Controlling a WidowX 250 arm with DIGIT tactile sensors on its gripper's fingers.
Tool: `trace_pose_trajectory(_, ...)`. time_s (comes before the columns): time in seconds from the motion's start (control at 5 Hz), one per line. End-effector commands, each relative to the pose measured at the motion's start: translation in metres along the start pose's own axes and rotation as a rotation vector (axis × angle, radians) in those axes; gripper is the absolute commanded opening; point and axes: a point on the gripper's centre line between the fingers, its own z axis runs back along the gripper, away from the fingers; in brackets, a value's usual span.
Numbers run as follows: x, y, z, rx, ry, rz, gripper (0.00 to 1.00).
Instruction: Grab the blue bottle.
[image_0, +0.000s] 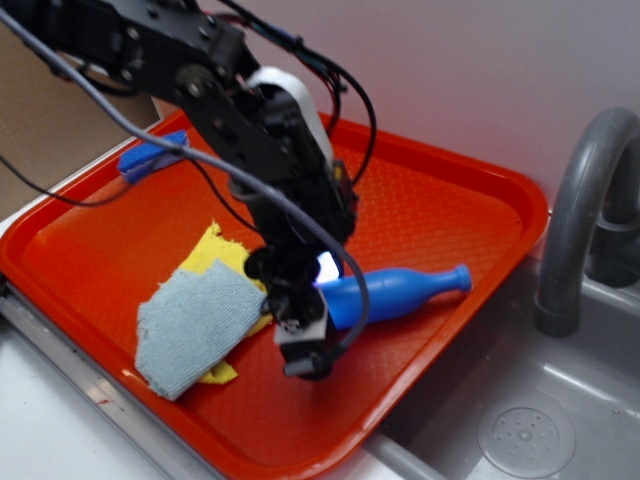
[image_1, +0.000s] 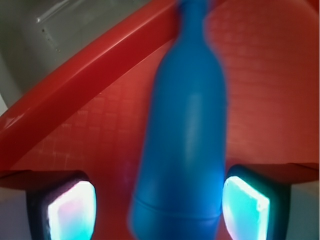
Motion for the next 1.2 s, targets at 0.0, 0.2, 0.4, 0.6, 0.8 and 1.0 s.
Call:
trace_pose_trajectory(0.0, 0.012, -0.018, 0.002, 0.004, -0.031, 0.006, 1.00)
trace_pose_trajectory(0.2, 0.012, -0.019, 0.002, -0.003, -0.038, 0.041, 0.00)
trace_pose_trajectory(0.4, 0.007, -0.018, 0.006, 0.041, -0.007, 0.105, 0.00)
trace_pose_trajectory(0.6, -0.003, 0.002, 0.032, 0.053, 0.053, 0.234, 0.00)
trace_pose_trajectory(0.8, -0.018, 0.034, 0.072, 0.081, 0.037, 0.400, 0.00)
trace_pose_trajectory(1.0, -0.039, 0.063, 0.110, 0.079, -0.012, 0.525, 0.00)
